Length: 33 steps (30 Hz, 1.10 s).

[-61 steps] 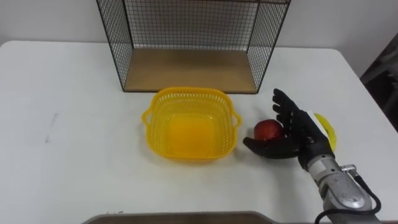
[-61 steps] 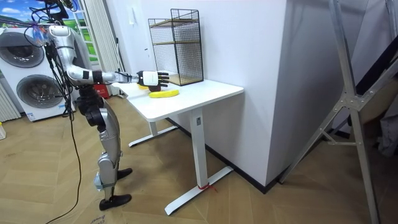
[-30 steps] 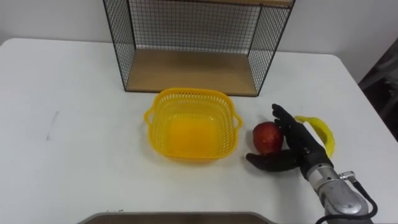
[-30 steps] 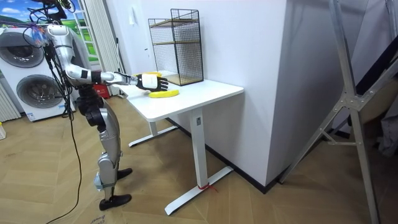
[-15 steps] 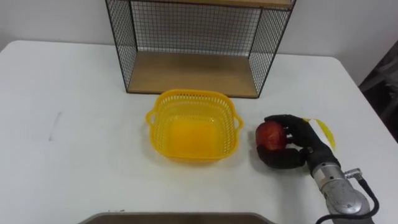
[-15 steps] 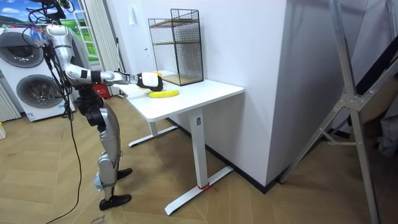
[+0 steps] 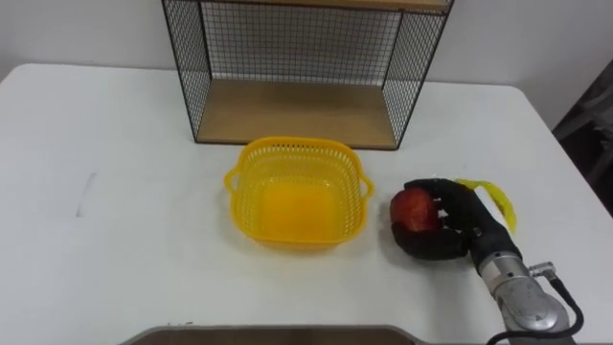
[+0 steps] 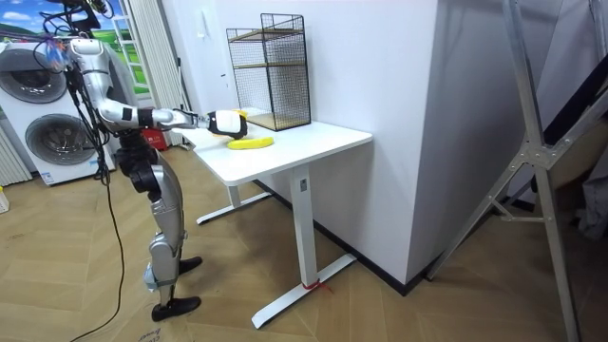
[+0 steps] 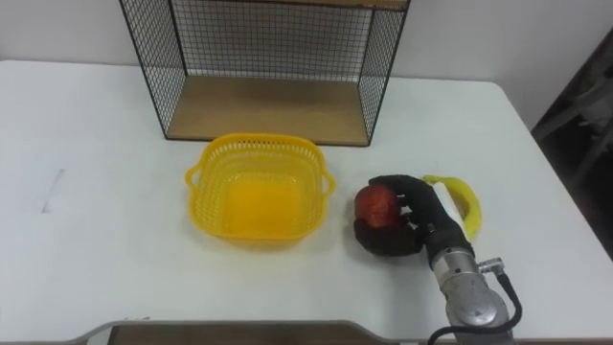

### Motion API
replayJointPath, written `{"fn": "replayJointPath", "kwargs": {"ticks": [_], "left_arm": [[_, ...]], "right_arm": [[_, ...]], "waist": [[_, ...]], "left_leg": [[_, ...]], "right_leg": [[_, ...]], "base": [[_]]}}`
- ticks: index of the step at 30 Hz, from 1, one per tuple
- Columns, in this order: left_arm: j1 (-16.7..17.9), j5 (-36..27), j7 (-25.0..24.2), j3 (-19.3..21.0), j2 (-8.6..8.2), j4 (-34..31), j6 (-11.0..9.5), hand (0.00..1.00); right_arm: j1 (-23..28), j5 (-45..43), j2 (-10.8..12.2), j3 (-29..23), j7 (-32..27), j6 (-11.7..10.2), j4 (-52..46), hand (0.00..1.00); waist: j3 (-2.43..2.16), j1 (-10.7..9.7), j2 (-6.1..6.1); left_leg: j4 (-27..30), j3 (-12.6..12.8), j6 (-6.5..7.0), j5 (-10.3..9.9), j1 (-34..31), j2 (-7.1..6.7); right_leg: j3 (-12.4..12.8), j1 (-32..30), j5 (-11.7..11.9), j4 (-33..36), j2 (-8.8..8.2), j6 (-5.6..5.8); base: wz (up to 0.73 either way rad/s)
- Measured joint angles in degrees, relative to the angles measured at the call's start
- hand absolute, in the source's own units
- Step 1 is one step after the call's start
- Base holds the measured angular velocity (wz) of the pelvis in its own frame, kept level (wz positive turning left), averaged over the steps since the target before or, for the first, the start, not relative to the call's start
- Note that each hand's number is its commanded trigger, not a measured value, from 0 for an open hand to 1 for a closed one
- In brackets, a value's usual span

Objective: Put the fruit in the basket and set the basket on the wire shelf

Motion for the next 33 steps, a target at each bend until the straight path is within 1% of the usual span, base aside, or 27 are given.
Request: {"fn": "replayJointPath", "kwargs": {"ticks": [6,8,13,18,19,24,25,26,29,33], "left_arm": [[0.0,0.0,0.0,0.1,-0.08,-0.1,-0.6,0.0],[0.1,0.0,0.0,0.1,-0.07,0.2,-0.9,0.0],[0.1,0.0,-0.4,0.0,-0.07,1.6,-1.1,0.0],[-0.2,0.0,-0.3,0.1,-0.23,3.0,-1.1,0.0],[-0.7,0.0,-0.3,0.0,-0.31,3.6,-1.1,0.0],[-0.7,0.2,0.5,0.0,-0.82,3.9,-1.1,0.0],[-0.8,1.2,0.5,0.0,-0.94,3.8,-1.1,0.0],[-1.0,1.3,0.5,0.0,-1.0,3.8,-1.1,0.0],[-1.2,1.3,0.4,0.0,-0.92,3.8,-1.1,0.0],[-1.9,1.8,0.2,-0.1,-0.93,3.6,-1.3,0.0]], "right_arm": [[0.0,0.0,0.0,-1.5,-0.6,0.0,-6.2,1.0],[-0.1,0.3,0.0,-2.2,-2.1,0.0,-8.5,1.0],[-0.1,3.6,0.0,-3.7,-3.7,0.0,-13.0,1.0],[-0.1,6.9,0.0,-3.9,-4.4,-0.2,-17.9,1.0],[-0.1,6.9,0.0,-3.8,-4.4,-0.2,-18.7,1.0],[-1.0,7.0,0.0,-3.5,-4.4,-0.3,-19.1,1.0],[-1.3,7.0,0.0,-3.4,-4.4,-0.3,-19.6,1.0],[-1.6,6.9,0.0,-3.3,-4.4,-0.3,-20.3,1.0],[-2.7,6.5,0.0,-1.6,-4.2,-0.3,-21.1,1.0],[-3.2,4.0,0.0,1.1,-2.5,-0.3,-21.1,1.0]], "waist": [[-0.07,-0.2,1.06],[-0.03,-0.1,1.32],[0.09,0.0,1.09],[0.1,0.0,1.25],[0.1,0.0,1.3],[0.04,0.4,1.5],[-0.1,0.4,1.62],[-0.12,0.6,1.7],[-0.27,0.8,1.69],[-0.12,1.7,1.01]], "left_leg": [[0.0,0.1,0.0,0.0,0.4,0.01],[-0.3,0.5,-0.02,0.0,0.9,0.03],[-1.0,0.7,-0.04,0.0,1.6,0.04],[-1.1,0.7,-0.05,0.0,1.6,0.05],[-1.1,0.7,-0.05,0.0,1.6,0.05],[-0.9,0.7,-0.05,0.0,1.5,0.07],[-0.9,0.6,-0.05,0.0,1.1,0.08],[-0.8,0.6,-0.07,0.1,0.9,0.08],[-0.9,0.7,-0.09,0.1,1.1,0.06],[-1.1,0.6,-0.09,0.1,1.1,0.03]], "right_leg": [[0.1,0.2,0.0,-0.1,0.0,0.01],[0.5,0.3,0.0,-0.1,0.0,0.01],[0.5,0.7,0.0,-0.1,0.0,0.02],[0.4,0.7,0.0,-0.2,0.01,0.02],[0.4,0.7,0.0,-0.2,0.01,0.02],[0.4,0.5,0.0,-0.1,0.01,0.02],[0.3,0.2,0.0,-0.1,0.01,0.02],[0.3,0.1,0.0,-0.1,0.01,0.02],[0.4,0.1,0.0,-0.1,0.02,0.02],[0.6,0.1,0.0,-0.1,0.03,0.02]], "base": [[0.0],[-0.08],[-0.01],[0.0],[0.0],[0.0],[0.0],[0.0],[0.0],[0.0]]}}
